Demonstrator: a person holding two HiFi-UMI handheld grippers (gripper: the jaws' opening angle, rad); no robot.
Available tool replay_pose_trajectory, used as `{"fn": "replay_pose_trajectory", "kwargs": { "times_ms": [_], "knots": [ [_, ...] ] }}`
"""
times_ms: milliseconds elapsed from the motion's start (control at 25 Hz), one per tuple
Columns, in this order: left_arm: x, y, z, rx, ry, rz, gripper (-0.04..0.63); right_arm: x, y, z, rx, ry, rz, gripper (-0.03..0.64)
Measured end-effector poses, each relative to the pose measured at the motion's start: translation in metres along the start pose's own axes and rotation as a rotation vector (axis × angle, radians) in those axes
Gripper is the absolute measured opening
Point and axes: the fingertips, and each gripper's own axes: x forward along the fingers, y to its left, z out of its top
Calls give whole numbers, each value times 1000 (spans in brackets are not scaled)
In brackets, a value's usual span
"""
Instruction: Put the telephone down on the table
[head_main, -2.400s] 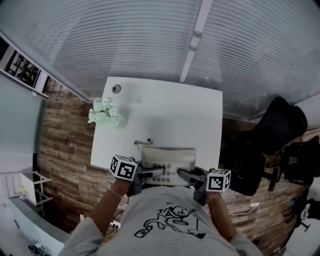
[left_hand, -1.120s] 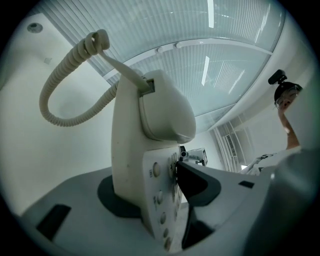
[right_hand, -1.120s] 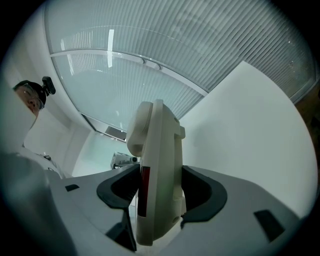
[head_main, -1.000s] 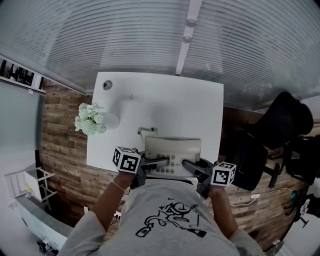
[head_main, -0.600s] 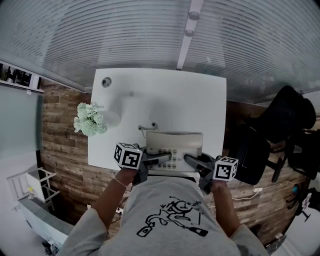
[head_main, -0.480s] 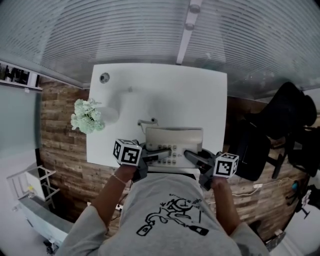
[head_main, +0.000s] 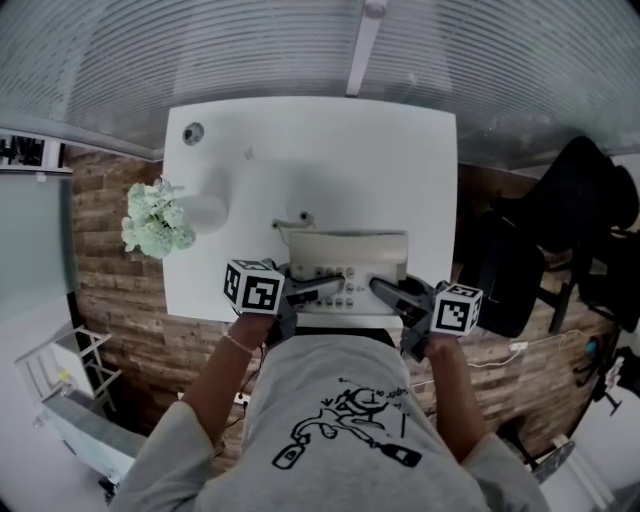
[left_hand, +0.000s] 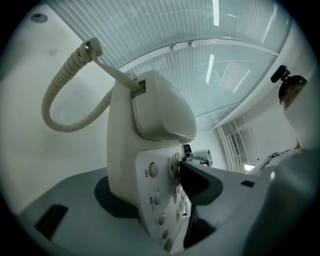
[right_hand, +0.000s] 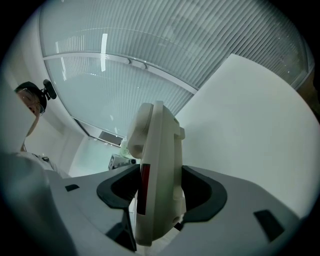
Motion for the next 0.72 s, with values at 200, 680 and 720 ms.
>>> {"fn": "replay_pose_trajectory", "kwargs": {
  "times_ms": [200, 680, 720],
  "knots": [
    [5, 11, 0, 8, 9, 23, 258, 1, -15, -2, 1, 0, -19, 273],
    [9, 47, -6, 13, 18, 99, 295, 20, -38, -7, 15, -2, -9, 273],
    [10, 50, -6, 14, 20, 105, 299, 21, -40, -8, 17, 0, -9, 273]
  ]
}}
